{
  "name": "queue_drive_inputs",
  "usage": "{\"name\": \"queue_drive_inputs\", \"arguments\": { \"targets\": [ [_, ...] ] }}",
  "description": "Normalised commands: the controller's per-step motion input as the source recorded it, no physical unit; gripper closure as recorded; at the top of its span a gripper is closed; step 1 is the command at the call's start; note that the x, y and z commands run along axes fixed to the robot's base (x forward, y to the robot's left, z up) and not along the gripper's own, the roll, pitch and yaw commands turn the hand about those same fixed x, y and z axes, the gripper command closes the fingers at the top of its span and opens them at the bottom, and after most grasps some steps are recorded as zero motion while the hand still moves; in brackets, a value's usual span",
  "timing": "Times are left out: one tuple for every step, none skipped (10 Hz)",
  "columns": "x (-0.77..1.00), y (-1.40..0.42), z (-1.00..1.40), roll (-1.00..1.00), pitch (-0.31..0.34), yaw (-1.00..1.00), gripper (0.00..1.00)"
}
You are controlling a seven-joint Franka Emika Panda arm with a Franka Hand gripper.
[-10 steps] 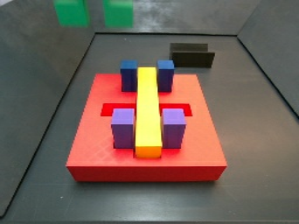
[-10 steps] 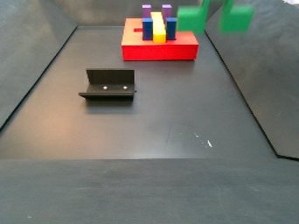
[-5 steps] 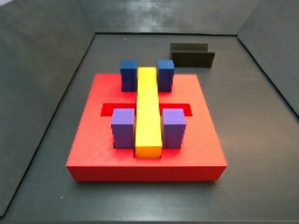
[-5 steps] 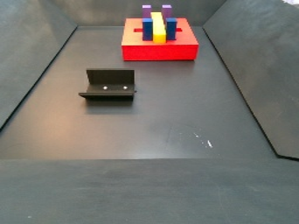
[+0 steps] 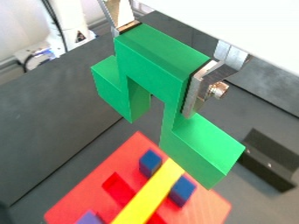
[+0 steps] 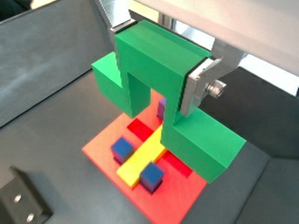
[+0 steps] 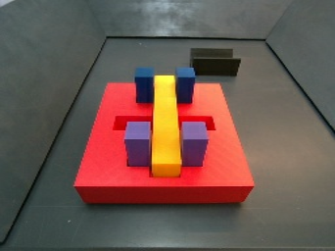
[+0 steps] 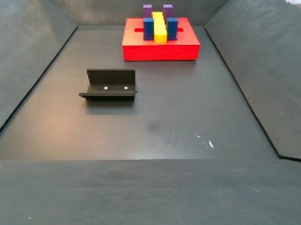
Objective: Pick up the green object. Move up. Move to above the board. Insert the green object.
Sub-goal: Move to above the board, then insert the green object.
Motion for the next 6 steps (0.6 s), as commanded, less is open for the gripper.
{"name": "queue_drive_inputs", "arguments": {
  "targets": [
    [0.16,-0.20,0.07,0.02,0.048,0.01,1.00],
    [0.00,-0.01,-0.07,0.00,0.000,0.00,1.00],
    [0.05,-0.01,-0.29,-0.04,-0.026,0.00,1.00],
    [0.20,-0.12,-0.50,-0.08,-0.106,0.00,1.00],
    [0.26,-0.21,-0.74,-0.05,-0.159,0.00,1.00],
    [0.27,-0.22,-0.86,-0.05,-0.187,0.00,1.00]
  ]
}}
